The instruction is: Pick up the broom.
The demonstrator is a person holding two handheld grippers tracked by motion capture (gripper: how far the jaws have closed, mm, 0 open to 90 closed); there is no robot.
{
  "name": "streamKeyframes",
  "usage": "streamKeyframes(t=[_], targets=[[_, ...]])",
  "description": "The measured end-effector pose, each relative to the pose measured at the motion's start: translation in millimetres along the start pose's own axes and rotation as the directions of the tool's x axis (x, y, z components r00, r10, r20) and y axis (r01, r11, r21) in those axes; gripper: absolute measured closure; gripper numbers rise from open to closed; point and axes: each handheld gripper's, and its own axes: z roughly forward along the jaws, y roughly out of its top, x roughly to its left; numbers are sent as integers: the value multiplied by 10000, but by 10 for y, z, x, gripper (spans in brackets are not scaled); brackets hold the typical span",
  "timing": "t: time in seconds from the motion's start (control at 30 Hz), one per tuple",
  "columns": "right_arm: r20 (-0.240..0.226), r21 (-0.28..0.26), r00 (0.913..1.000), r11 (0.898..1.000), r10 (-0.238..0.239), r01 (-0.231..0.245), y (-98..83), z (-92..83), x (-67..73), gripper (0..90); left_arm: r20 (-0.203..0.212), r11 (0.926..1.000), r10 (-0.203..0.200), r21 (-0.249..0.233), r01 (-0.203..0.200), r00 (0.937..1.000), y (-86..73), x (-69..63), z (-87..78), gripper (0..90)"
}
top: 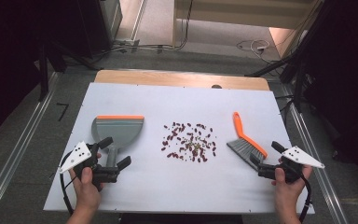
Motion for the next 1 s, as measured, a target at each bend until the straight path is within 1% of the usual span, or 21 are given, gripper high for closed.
streamKeyframes(t=[0.07,0.13,0.17,0.23,0.27,0.33,0.43,0.47,0.5,0.57,0.6,0.63,0.67,0.7,0.73,0.8,0.83,0.9,0.93,0.97,1.0], targets=[[-182,-27,9998,10000,24,-25,15,6,10,0,37,10000,-47,-9,47,10000,-2,7,-4,4],[-420,-110,9988,9996,271,-275,34,5,-4,0,19,10000,-37,20,37,10000,-4,7,-2,4],[-417,-106,9985,9993,350,-354,48,6,-15,0,14,10000,29,48,-29,10000,-3,2,2,4],[-232,91,9988,9990,430,-428,93,22,-31,0,-74,9993,313,201,-312,9995,5,-18,7,4],[-263,133,9983,9985,528,-525,119,31,-38,0,-74,9993,313,201,-312,9995,5,-18,7,4],[-319,183,9978,9981,586,-581,149,46,-47,0,-109,9987,450,255,-447,9989,11,-37,9,3],[-411,634,9977,9967,533,-506,299,141,-68,0,-84,9988,423,247,-421,9991,7,-54,6,3],[-422,797,9979,9958,489,-454,337,178,-78,0,-121,9981,528,315,-524,9985,7,-67,3,3],[-516,901,9975,9950,476,-428,371,216,-89,0,-121,9981,528,315,-524,9985,7,-67,3,3],[-482,1367,9973,9895,548,-478,440,316,-113,0,-158,9976,614,339,-608,9980,12,-77,-2,3],[-482,1367,9973,9895,548,-478,440,316,-113,0,-192,9977,597,349,-590,9980,13,-78,-4,3],[-570,1762,9961,9828,668,-558,497,423,-141,0,-173,9980,530,361,-524,9984,8,-71,-1,3],[-570,1762,9961,9828,668,-558,497,423,-141,0,-173,9980,530,361,-524,9984,8,-71,-1,3],[-443,2269,9961,9718,757,-638,548,531,-164,0,-191,9978,521,416,-513,9985,3,-67,3,3],[-553,2425,9945,9674,887,-728,572,574,-180,0,-146,9980,461,443,-454,9988,-11,-66,12,3],[-854,2807,9906,9565,1071,-792,622,657,-214,0,-120,9976,475,501,-469,9988,-14,-66,15,3],[-930,2935,9899,9530,1070,-754,646,690,-227,41,-81,9974,492,531,-487,9988,-15,-68,19,3],[-763,3233,9916,9434,1043,-743,685,757,-246,49,-60,9975,479,531,-475,9988,-16,-67,20,3],[-723,3494,9919,9341,1043,-728,700,803,-254,49,-34,9977,426,536,-424,9991,-20,-65,27,3],[-618,3792,9933,9229,977,-672,710,856,-260,49,-26,9973,456,582,-454,9990,-21,-62,29,3],[-305,4201,9956,9049,889,-679,718,913,-254,51,-26,9973,456,582,-454,9990,-21,-62,29,3]])
